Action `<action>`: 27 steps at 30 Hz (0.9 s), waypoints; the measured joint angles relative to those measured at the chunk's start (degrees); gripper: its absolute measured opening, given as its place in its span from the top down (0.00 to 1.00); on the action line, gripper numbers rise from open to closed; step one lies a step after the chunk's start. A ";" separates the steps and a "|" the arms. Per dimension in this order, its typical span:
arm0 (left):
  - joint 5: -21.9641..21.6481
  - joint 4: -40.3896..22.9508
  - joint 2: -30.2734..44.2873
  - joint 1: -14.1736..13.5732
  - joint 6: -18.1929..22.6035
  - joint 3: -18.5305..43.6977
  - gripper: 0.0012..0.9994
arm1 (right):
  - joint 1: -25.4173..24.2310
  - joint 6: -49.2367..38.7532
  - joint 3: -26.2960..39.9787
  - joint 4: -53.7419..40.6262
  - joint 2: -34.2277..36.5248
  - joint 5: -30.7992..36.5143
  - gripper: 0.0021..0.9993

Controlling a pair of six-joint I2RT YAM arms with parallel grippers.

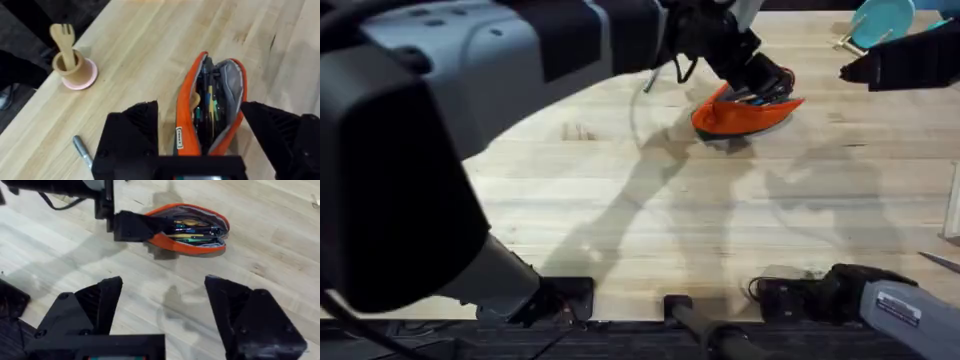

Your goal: Unzip the bag, pick up the pens from the table one at a time and place them inside, then zip the bag closed.

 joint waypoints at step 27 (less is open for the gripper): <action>-3.76 -0.76 -1.26 11.52 0.00 0.00 0.00 | 0.00 0.00 0.00 0.00 0.00 0.00 0.00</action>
